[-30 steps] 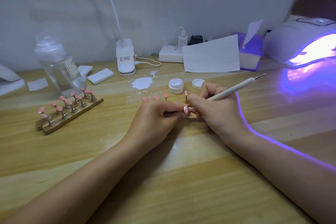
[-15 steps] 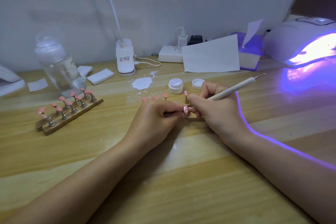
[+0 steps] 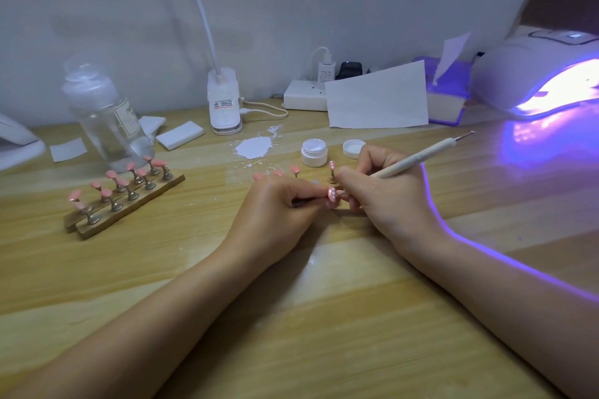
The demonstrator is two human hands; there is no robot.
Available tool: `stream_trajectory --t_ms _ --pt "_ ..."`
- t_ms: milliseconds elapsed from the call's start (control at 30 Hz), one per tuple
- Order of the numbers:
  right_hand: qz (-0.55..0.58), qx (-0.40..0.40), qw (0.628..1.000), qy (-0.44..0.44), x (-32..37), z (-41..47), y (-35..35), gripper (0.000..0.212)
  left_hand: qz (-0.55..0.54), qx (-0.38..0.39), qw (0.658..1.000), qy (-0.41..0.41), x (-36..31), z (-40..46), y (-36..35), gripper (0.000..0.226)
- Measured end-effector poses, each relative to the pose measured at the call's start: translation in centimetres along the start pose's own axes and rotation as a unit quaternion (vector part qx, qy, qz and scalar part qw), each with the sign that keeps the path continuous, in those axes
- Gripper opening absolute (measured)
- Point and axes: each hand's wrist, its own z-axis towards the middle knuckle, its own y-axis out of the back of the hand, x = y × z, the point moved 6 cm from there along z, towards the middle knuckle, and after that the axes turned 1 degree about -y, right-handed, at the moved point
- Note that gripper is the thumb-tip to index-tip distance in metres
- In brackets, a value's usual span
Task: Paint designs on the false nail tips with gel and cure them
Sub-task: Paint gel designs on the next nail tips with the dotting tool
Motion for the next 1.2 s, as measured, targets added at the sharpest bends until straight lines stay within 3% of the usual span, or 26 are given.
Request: stream_trajectory --t_ms 1200 --pt "-0.004 -0.010 1.000 0.010 -0.09 0.11 0.27 0.041 -0.012 0.001 1.000 0.004 -0.08 0.03 -0.06 0.019"
